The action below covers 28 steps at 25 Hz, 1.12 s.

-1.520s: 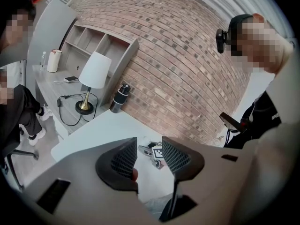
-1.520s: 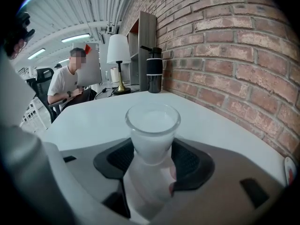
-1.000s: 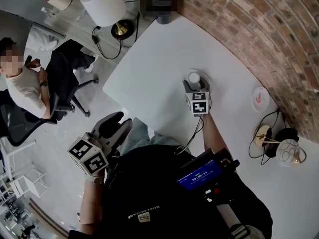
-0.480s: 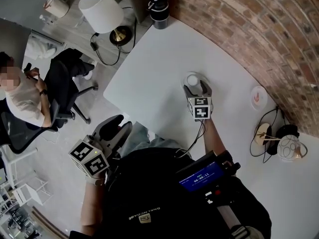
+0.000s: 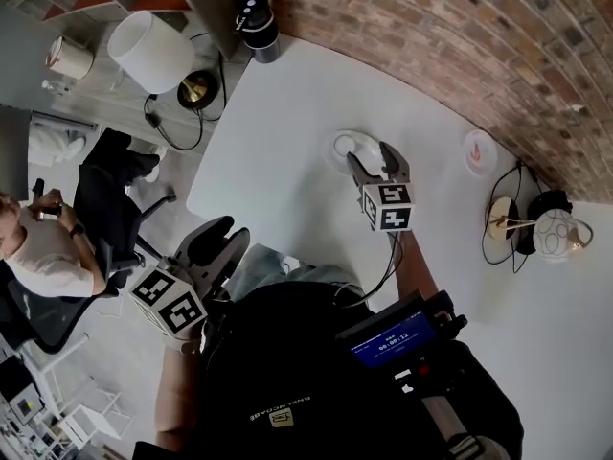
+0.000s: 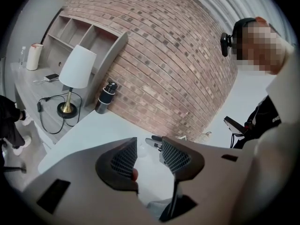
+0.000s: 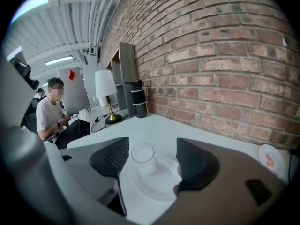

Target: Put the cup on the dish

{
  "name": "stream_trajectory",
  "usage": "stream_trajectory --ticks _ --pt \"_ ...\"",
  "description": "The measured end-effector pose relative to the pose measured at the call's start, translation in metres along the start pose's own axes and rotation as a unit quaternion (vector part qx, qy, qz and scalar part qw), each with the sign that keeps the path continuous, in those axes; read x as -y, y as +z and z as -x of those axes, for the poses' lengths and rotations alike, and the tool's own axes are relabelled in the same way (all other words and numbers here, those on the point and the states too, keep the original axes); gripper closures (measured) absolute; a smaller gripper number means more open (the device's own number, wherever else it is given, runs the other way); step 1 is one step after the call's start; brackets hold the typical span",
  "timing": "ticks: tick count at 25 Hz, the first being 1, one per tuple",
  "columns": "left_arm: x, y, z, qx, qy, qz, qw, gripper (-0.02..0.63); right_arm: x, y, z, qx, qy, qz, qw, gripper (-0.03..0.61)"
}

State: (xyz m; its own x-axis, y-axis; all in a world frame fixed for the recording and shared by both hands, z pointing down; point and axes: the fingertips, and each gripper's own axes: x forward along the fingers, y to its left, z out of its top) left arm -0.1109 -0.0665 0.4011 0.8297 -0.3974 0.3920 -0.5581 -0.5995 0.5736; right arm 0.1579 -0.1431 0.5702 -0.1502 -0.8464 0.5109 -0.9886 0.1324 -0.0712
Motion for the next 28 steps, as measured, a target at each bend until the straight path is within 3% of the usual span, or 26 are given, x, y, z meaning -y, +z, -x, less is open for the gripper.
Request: stream_trajectory --ticks 6,11,28 --pt "0.013 0.012 -0.03 -0.032 -0.064 -0.021 0.9972 0.443 0.009 0.051 0.047 0.049 -0.015 -0.038 0.998 0.261" --pt "0.026 0.023 -0.055 -0.051 -0.116 -0.039 0.9912 0.443 0.006 0.084 0.094 0.082 -0.035 -0.033 0.995 0.328" --pt "0.079 0.049 -0.125 -0.083 -0.234 -0.06 0.9668 0.443 0.018 0.148 0.213 0.181 -0.106 -0.074 0.975 0.44"
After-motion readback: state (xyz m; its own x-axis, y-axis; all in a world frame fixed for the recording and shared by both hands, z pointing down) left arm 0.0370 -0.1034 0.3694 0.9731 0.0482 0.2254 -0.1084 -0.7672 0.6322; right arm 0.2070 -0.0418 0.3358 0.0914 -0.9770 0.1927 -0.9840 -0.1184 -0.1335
